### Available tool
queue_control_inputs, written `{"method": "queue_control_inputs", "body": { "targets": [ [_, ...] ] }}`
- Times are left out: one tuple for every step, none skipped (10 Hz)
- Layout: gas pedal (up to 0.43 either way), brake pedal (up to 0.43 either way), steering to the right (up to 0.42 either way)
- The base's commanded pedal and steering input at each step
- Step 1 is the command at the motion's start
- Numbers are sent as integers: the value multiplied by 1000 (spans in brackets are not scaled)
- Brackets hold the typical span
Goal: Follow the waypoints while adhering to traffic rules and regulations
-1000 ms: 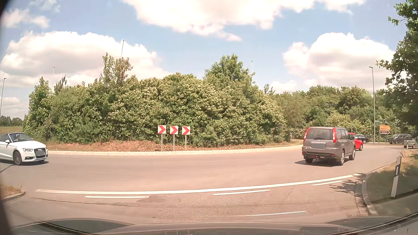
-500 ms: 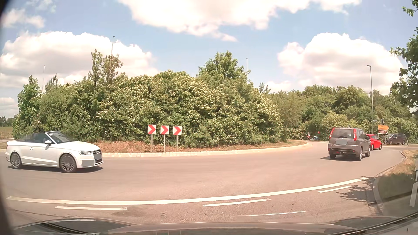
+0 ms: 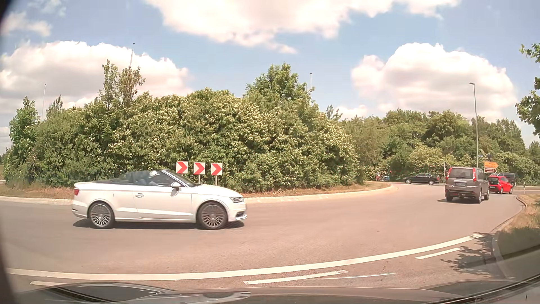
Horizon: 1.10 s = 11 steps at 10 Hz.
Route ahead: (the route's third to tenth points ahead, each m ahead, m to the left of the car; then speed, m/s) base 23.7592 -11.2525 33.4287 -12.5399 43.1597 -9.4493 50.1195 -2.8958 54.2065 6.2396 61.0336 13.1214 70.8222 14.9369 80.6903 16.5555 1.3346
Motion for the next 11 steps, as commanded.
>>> {"method": "queue_control_inputs", "body": {
  "targets": [
    [0, 226, 166],
    [0, 226, 174],
    [0, 226, 179],
    [0, 226, 184],
    [0, 226, 181],
    [0, 226, 167],
    [0, 226, 146],
    [0, 226, 136],
    [0, 226, 132],
    [0, 220, 133],
    [0, 189, 133]
  ]
}}
